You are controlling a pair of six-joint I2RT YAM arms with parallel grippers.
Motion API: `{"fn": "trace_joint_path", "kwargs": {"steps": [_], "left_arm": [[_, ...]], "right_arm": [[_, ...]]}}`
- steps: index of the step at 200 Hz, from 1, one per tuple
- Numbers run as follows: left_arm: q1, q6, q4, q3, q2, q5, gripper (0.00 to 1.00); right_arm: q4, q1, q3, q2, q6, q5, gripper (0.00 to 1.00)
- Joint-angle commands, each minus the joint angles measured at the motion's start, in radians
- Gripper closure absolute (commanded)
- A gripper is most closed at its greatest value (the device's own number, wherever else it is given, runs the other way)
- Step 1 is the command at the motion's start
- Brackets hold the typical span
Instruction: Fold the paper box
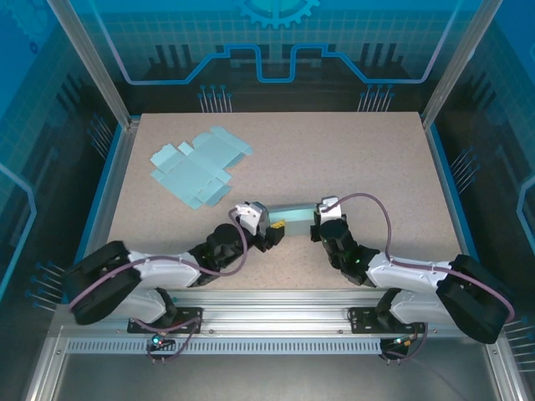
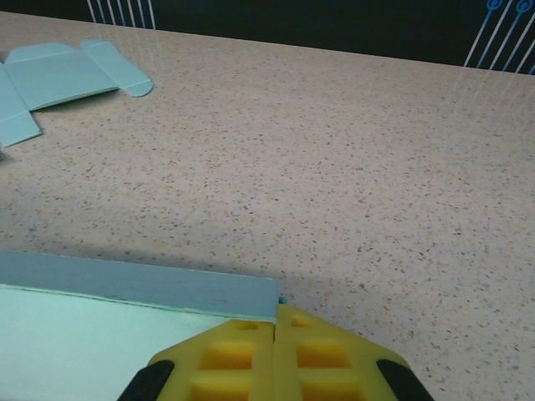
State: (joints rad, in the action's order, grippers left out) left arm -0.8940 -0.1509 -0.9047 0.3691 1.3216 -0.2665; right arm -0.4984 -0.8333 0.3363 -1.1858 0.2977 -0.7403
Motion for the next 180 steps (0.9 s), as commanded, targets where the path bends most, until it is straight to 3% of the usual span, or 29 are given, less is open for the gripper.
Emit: {"fn": "trace_joint_path", "kwargs": {"steps": [1, 29, 58, 127, 180], "left_arm": [[-0.006, -0.108, 0.2, 0.059, -0.119, -0.053, 0.22], [-0.003, -0.238, 0.573, 0.204, -0.208, -0.197, 0.01], [0.024, -0.372, 0.803, 0.325, -0.184, -0.211, 0.01], [0.102, -0.513, 0.785, 0.361, -0.038, -0.099, 0.03], [0.149, -0.59, 0.7, 0.342, 0.071, 0.007, 0.13]], "right_arm": [[0.023, -0.016, -0.003, -0.018, 0.006, 0.019, 1.0], [0.012, -0.018, -0.002, -0.033, 0.004, 0.015, 1.0], [0.012, -0.021, 0.006, -0.047, 0.001, 0.013, 1.0], [0.026, -0.025, 0.012, -0.053, -0.003, 0.006, 1.0], [0.038, -0.029, 0.023, -0.067, -0.003, 0.007, 1.0]]}}
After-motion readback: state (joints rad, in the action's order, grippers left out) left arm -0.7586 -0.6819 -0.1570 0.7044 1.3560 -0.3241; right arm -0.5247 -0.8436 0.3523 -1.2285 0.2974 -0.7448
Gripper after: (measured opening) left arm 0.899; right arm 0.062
